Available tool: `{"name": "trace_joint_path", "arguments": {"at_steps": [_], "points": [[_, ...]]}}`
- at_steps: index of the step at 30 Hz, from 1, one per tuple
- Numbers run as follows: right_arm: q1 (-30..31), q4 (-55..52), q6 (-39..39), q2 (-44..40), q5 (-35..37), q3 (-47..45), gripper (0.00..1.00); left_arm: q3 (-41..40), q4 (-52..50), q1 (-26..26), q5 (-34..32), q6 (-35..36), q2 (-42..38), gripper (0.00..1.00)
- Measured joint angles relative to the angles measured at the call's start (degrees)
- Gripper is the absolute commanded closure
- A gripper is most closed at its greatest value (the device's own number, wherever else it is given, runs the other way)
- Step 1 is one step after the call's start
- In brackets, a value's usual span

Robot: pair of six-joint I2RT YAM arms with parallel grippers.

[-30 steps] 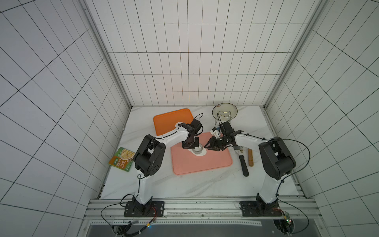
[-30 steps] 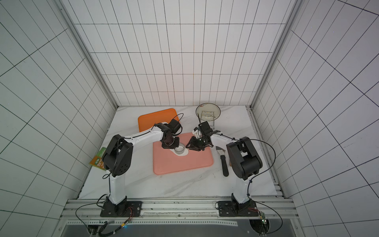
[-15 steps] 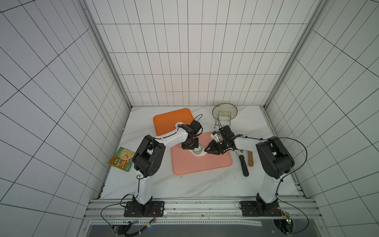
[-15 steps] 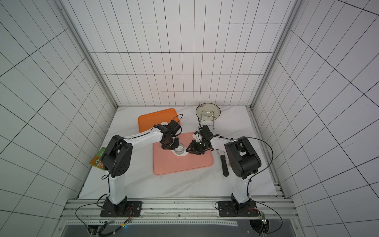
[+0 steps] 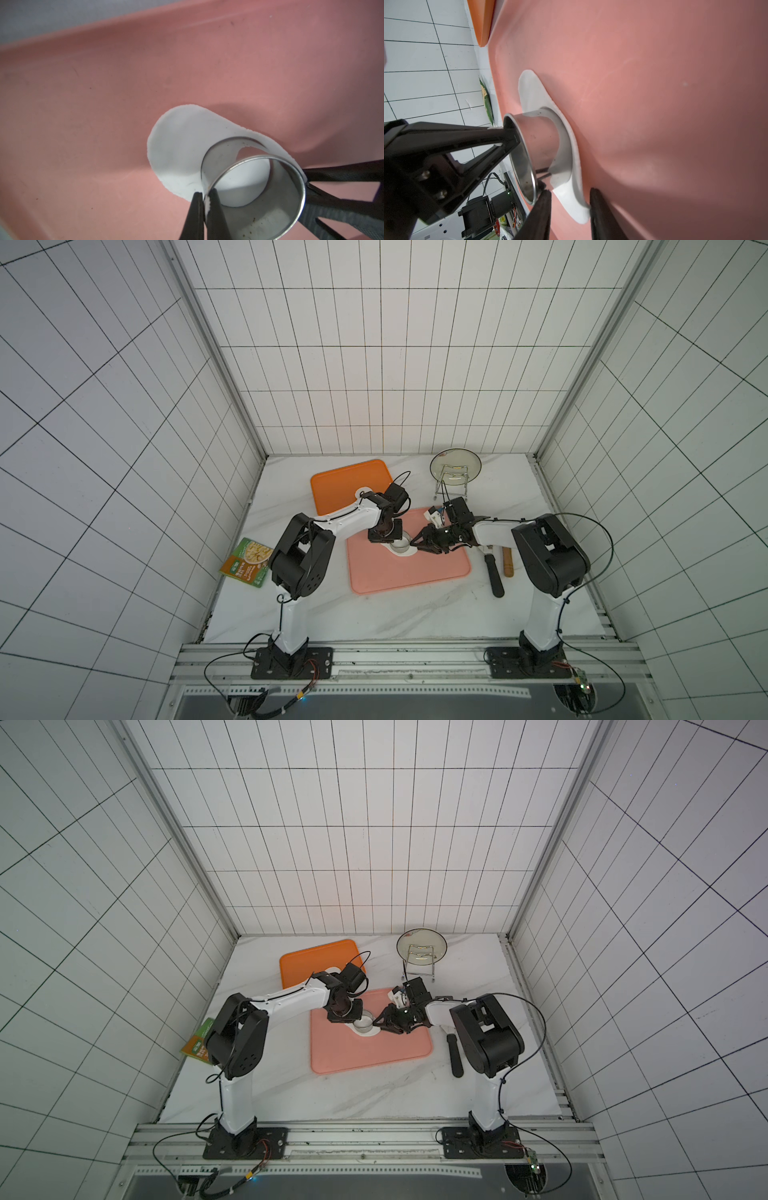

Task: Roll out the dumpling wrappers from the dough
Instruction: Press the dumpling wrapper on the work surface.

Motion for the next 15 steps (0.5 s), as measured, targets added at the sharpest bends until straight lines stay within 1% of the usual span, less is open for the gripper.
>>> {"name": "trace_joint_path", "arguments": {"at_steps": [2,8,13,15], "points": [[0.0,2.4,1.0,0.2,-0.8,-0.9,0.67,0.0,0.0,0.1,0.0,0.0,0.0,1.0],[-0.4,6.6,3.2,1.7,-2.5,-1.5,0.73,0.0,0.0,0.2,0.0,-0.1,0.0,1.0],[-0.4,8.6,3.8,2.6,-3.1,-1.5,0.73,0.0,-0.1,0.3,-0.2,-0.2,0.0,1.0],[-0.4,9.1,3.9,2.9,-3.4,-1.4,0.75,0.0,-0.1,0.4,-0.2,-0.2,0.0,1.0]]}}
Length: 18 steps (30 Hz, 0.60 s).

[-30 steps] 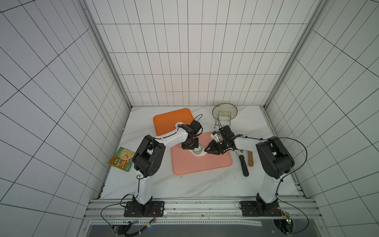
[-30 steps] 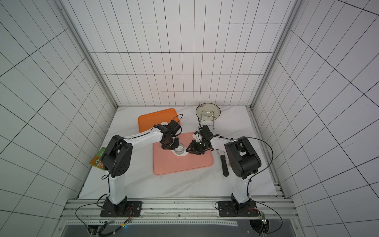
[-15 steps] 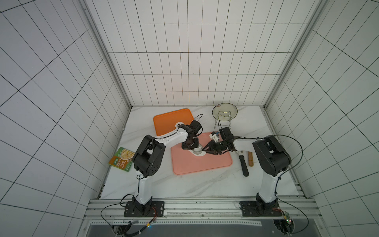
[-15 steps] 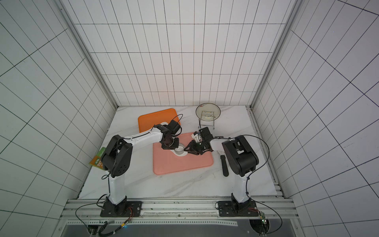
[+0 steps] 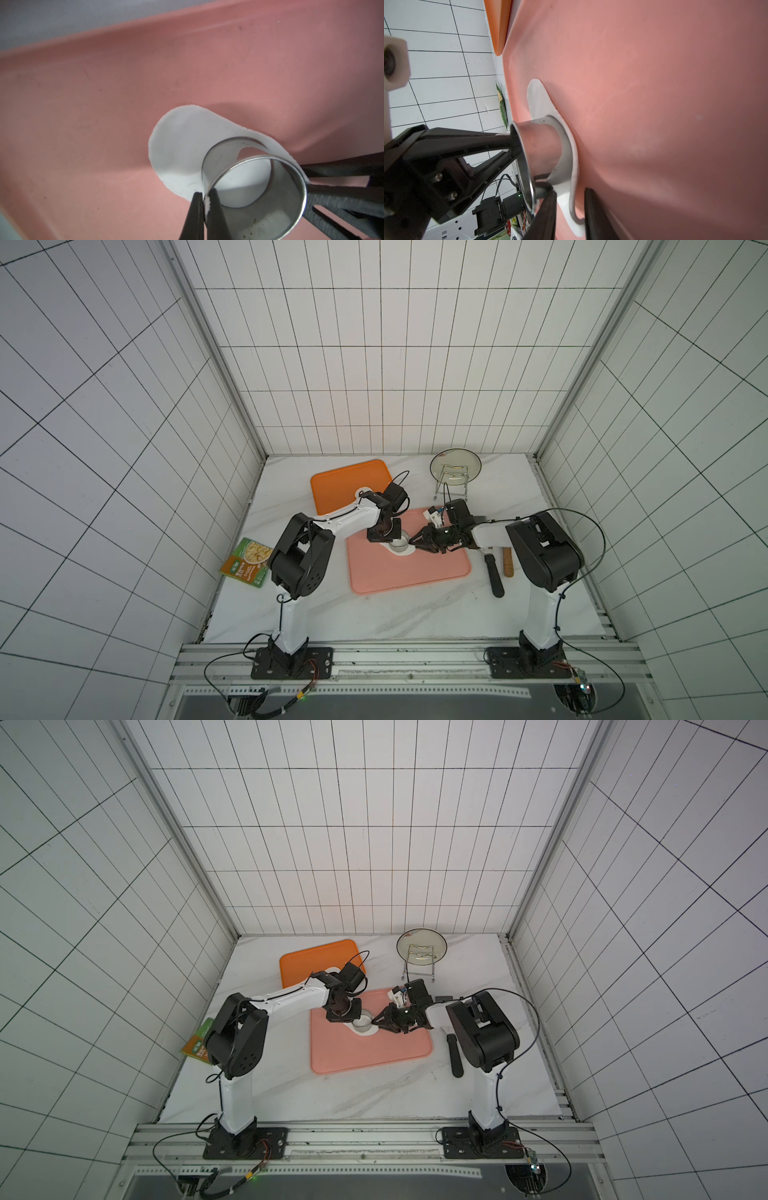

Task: Roll out the dumpling wrappers from the dough
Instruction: Press the dumpling wrapper on the work surface, then remove the dumpling wrapper from the work surface.

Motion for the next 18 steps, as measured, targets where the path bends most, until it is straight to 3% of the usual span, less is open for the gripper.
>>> {"name": "trace_joint_path", "arguments": {"at_steps": [6,18], "points": [[0.0,1.0,0.4,1.3,-0.4,0.1,0.92,0.0,0.0,0.0,0.0,0.0,0.0,1.0],[-0.3,4.0,2.0,-0.4,1.2,-2.3,0.98,0.0,0.0,0.0,-0.1,0.0,0.0,1.0]]}}
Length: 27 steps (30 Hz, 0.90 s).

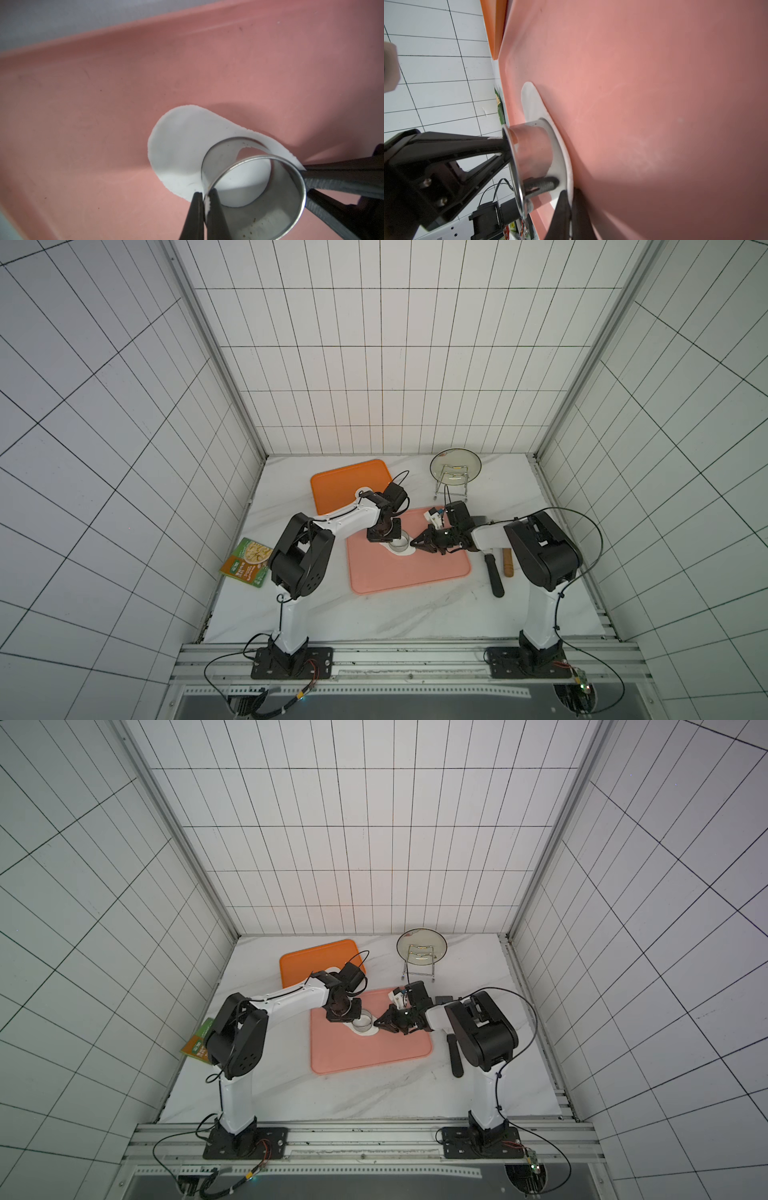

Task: Roll out the dumpling wrappers from the dough
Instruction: Remove the dumpling wrapper from the work surface.

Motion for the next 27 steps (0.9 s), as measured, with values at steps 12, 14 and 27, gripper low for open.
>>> {"name": "trace_joint_path", "arguments": {"at_steps": [12,14,27], "points": [[-1.1,5.2,3.5,-3.1,0.9,-3.1,0.99,0.0,0.1,0.0,-0.1,0.0,0.0,1.0],[-1.1,5.9,3.9,-3.5,0.7,-3.3,1.0,0.0,0.1,0.0,-0.1,0.0,0.0,1.0],[-1.0,8.1,6.1,-6.3,-1.8,-3.5,1.0,0.0,0.1,0.0,-0.1,0.0,0.0,1.0]]}}
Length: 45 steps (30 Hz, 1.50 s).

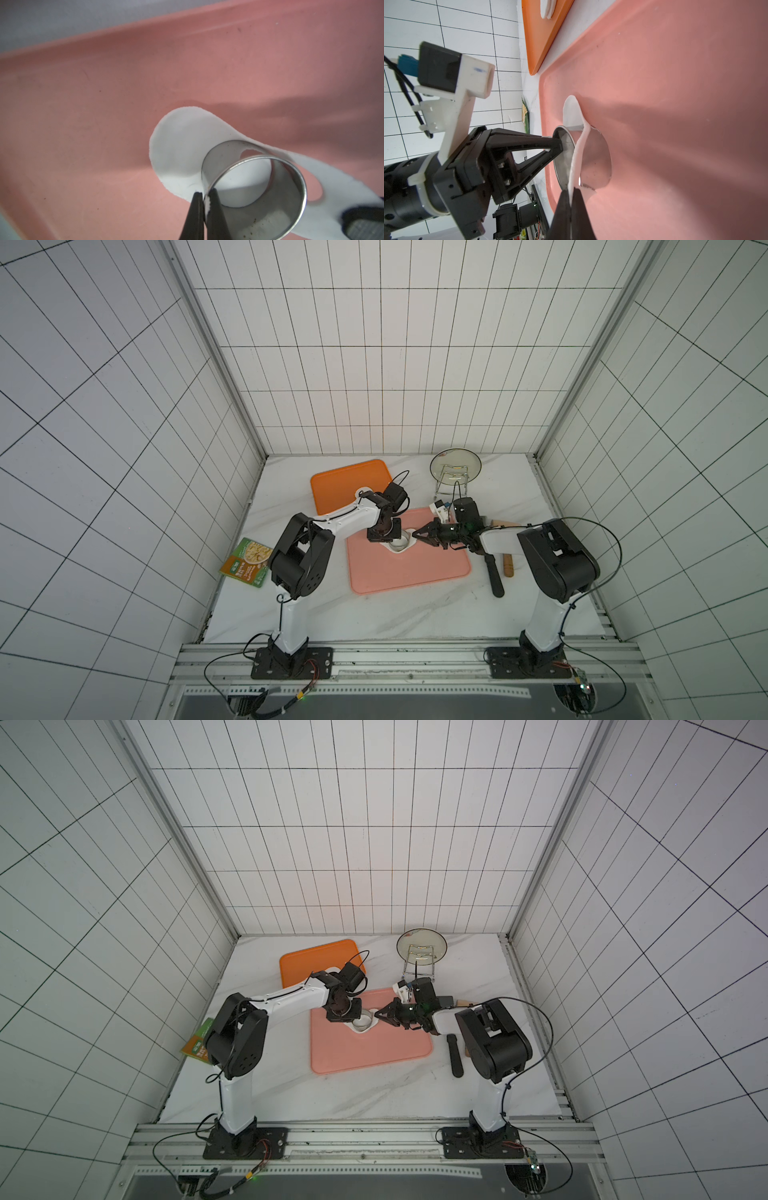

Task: Roll out the dumpling wrappers from the dough
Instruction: Remove the dumpling wrapper from the work surface.

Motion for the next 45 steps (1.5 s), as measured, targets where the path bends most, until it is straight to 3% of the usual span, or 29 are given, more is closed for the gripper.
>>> {"name": "trace_joint_path", "arguments": {"at_steps": [25,29,33,42,45], "points": [[4.5,1.4,3.2,0.8,-3.8,3.1,0.99,-0.4,0.5,0.0,0.1,0.0,-0.3,1.0],[4.5,1.0,3.2,1.2,-3.5,4.2,0.99,-1.2,1.1,0.1,0.2,-0.3,-0.9,0.85],[4.5,0.6,3.2,1.4,-2.9,4.7,0.99,-2.1,1.0,0.2,0.3,-0.4,-1.6,0.78],[4.5,-0.6,3.2,1.4,-2.1,4.7,0.98,-5.3,1.2,0.2,0.2,-0.5,-8.6,0.76],[4.5,-1.7,3.1,1.4,-1.9,4.9,0.99,-9.9,3.1,0.2,0.6,-0.6,-13.3,0.7]]}}
